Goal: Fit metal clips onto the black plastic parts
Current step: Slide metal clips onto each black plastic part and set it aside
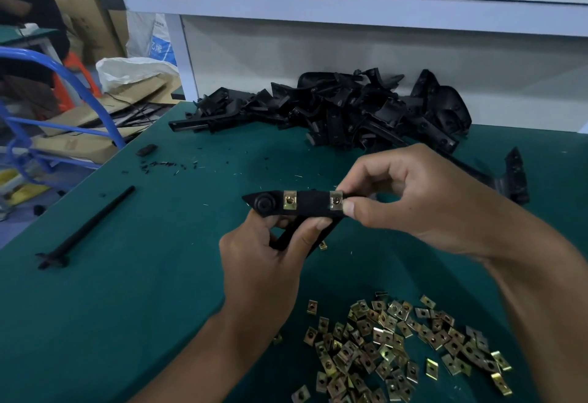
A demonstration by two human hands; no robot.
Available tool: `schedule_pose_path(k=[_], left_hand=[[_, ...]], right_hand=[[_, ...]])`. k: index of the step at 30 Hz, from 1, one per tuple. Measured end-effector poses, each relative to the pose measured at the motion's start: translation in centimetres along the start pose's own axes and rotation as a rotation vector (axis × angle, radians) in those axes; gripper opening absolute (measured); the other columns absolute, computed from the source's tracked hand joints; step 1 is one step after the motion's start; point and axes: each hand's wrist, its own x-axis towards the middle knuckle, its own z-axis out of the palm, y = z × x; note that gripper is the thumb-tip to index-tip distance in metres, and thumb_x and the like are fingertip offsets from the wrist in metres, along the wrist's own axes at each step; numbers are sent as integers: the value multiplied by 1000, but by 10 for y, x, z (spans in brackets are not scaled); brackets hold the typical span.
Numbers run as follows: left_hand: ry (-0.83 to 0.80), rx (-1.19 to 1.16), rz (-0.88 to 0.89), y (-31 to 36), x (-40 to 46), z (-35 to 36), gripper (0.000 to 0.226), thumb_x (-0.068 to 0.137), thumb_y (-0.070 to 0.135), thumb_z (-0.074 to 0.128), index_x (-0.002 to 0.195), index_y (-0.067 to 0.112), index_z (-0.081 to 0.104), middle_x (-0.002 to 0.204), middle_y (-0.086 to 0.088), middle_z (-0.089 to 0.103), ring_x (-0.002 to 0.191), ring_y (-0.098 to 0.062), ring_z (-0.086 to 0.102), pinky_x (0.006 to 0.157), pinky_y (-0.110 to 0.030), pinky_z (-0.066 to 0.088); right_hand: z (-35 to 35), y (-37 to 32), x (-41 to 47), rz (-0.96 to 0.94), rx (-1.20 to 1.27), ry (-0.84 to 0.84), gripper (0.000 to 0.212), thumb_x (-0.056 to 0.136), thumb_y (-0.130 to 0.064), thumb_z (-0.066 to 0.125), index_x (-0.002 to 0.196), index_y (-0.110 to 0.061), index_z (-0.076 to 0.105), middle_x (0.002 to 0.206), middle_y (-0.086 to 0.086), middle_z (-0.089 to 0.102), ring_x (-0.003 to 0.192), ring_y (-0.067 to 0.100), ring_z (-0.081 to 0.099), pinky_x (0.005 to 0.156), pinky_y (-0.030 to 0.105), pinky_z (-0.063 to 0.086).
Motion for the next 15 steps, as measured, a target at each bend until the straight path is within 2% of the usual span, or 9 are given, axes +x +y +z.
schedule_pose_path(k=[5,8,10,11,13,15], left_hand=[[-16,-26,-13,-2,-2,1,18,85,53,64,97,39,66,73,30,64,64,3,65,55,-3,39],[-62,4,29,-3,-1,-1,20,85,53,65,98,38,68,75,32,63,68,4,64,57,-1,38],[-116,-5,75,-3,1,-3,19,87,56,65,100,43,68,77,32,64,70,9,63,60,1,37],[-144,-4,97,-3,1,-4,20,88,59,63,101,44,68,78,32,64,71,11,62,60,1,37],[-183,16,138,-1,2,-6,22,89,61,60,102,45,67,78,35,60,73,17,59,61,2,35],[-194,24,169,-1,3,-5,21,90,57,62,103,43,67,80,41,55,75,23,56,62,4,33]], right_hand=[[5,5,2,21,34,-2,9,85,-25,68,87,-24,77,82,-10,74,78,2,66,73,14,48],[0,5,-2,76,22,-59,7,89,-26,70,92,-26,77,89,-5,75,86,14,70,80,27,54],[-7,2,-7,119,1,-135,10,90,-36,72,95,-29,76,93,-5,76,91,16,71,85,35,55],[-10,1,-9,126,-37,-161,14,90,-44,73,94,-31,76,94,-7,76,91,13,71,84,34,57],[-14,-2,-11,121,-140,-160,20,87,-52,70,91,-34,76,92,-12,76,88,6,71,83,34,55],[-14,-3,-10,112,-190,-118,23,83,-55,66,88,-35,77,89,-13,75,86,6,70,83,39,55]])
